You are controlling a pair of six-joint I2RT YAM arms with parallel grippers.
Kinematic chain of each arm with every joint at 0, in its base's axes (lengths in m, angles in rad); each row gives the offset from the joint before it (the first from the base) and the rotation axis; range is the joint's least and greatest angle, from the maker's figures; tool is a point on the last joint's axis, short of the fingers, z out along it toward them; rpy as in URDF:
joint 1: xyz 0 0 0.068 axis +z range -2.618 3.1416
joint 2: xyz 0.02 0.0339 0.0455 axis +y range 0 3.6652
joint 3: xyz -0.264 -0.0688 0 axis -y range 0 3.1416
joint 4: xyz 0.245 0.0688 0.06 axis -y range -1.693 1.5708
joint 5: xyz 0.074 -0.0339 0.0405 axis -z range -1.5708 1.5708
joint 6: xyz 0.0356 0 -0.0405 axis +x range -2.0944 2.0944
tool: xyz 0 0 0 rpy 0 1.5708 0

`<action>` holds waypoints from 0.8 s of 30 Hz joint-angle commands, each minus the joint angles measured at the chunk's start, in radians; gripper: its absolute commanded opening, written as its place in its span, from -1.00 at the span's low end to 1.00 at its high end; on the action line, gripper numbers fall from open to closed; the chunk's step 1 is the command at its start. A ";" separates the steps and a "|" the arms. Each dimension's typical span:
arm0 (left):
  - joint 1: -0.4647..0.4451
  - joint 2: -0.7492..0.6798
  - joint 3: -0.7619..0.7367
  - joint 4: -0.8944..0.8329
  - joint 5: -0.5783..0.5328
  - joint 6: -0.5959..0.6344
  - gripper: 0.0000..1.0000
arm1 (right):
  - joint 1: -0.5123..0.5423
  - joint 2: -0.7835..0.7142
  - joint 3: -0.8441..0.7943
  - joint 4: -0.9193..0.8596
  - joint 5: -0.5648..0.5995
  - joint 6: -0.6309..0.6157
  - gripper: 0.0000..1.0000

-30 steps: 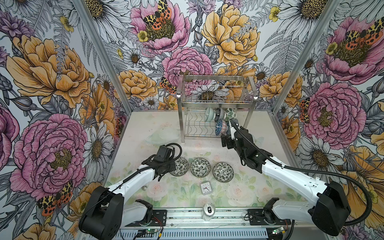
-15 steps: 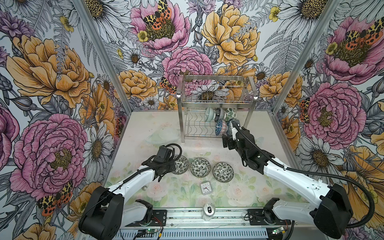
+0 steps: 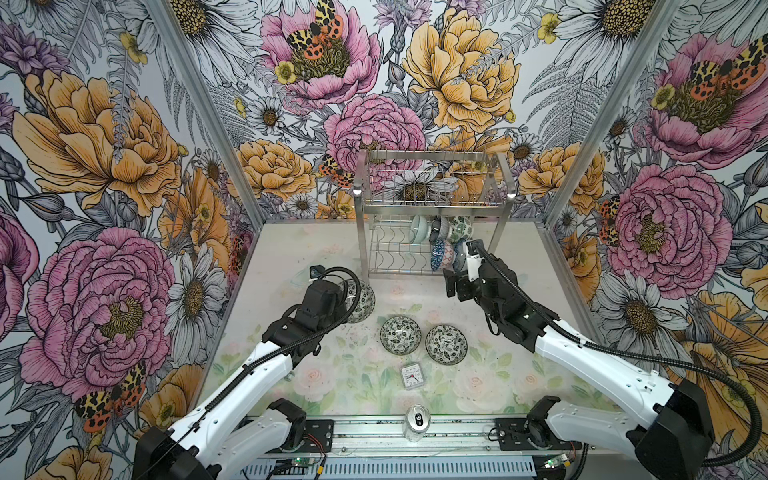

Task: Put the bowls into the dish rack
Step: 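Lower the left gripper onto the nearest leaf-patterned bowl rim and close, then lift the leaf-patterned bowl with the left gripper toward the right gripper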

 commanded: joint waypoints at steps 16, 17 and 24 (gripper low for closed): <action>-0.244 0.379 0.367 0.323 -0.047 0.203 -1.00 | 0.057 0.076 0.164 0.009 -0.221 0.228 0.99; -0.250 0.384 0.372 0.329 -0.043 0.203 -1.00 | 0.057 0.095 0.170 0.008 -0.208 0.244 0.98; -0.267 0.392 0.381 0.358 -0.023 0.201 -1.00 | 0.055 0.208 0.214 0.020 -0.203 0.315 0.79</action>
